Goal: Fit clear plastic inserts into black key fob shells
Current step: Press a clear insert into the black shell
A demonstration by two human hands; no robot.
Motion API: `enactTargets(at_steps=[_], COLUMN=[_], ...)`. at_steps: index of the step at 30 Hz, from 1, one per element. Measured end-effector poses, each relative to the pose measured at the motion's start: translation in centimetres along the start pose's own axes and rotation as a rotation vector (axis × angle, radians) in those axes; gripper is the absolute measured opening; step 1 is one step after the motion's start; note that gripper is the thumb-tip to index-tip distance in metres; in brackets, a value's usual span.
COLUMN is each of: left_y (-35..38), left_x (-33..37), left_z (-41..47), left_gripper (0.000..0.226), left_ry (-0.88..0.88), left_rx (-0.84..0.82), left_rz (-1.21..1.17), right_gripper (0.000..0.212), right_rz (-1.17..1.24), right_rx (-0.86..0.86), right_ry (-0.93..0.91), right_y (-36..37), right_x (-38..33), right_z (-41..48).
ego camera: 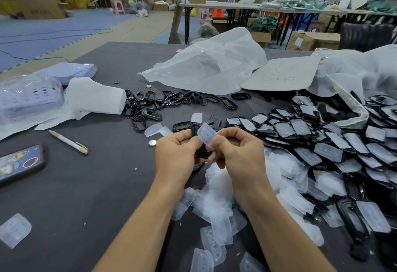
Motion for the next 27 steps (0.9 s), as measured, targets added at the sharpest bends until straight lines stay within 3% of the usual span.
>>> enactTargets(at_steps=[3, 6, 9, 12, 14, 18, 22, 27], left_y=[0.0, 0.2, 0.2, 0.0, -0.2, -0.1, -0.1, 0.2], left_x=[-0.2, -0.3, -0.5, -0.1, -0.1, -0.4, -0.5, -0.7], left_z=[0.2, 0.1, 0.1, 0.3, 0.4, 0.5, 0.6, 0.3], left_gripper=[0.033, 0.034, 0.035, 0.050, 0.051, 0.016, 0.014, 0.023], left_ry=[-0.003, -0.003, 0.006, 0.012, -0.003, -0.038, -0.067, -0.086], left_rx=[0.040, 0.027, 0.007, -0.003, -0.015, -0.073, -0.126, -0.174], left_rz=[-0.029, -0.039, -0.024, -0.070, -0.104, -0.066, -0.071, -0.083], right_gripper=[0.015, 0.013, 0.009, 0.011, 0.017, 0.019, 0.020, 0.019], right_rz=[-0.187, -0.578, -0.869, -0.681, -0.564, -0.561, -0.613, -0.520], right_rx=[0.236, 0.452, 0.366, 0.124, 0.060, 0.175, 0.351, 0.238], right_ry=[-0.135, -0.377, -0.453, -0.328, -0.272, -0.237, -0.252, -0.259], right_y=[-0.4, -0.4, 0.6, 0.9, 0.7, 0.7, 0.8, -0.3], right_x=[0.2, 0.1, 0.2, 0.3, 0.1, 0.3, 0.2, 0.1], right_z=[-0.1, -0.5, -1.1, -1.0, -0.8, -0.9, -0.9, -0.2])
Point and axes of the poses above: each hand's wrist, its own z-axis towards the middle knuckle, its own y-axis out of the palm, x = y × z, the point moved 1 cm from there along z, towards the middle knuckle, and after that the axes turned 15 degrees about -z, right-handed, at the moved point
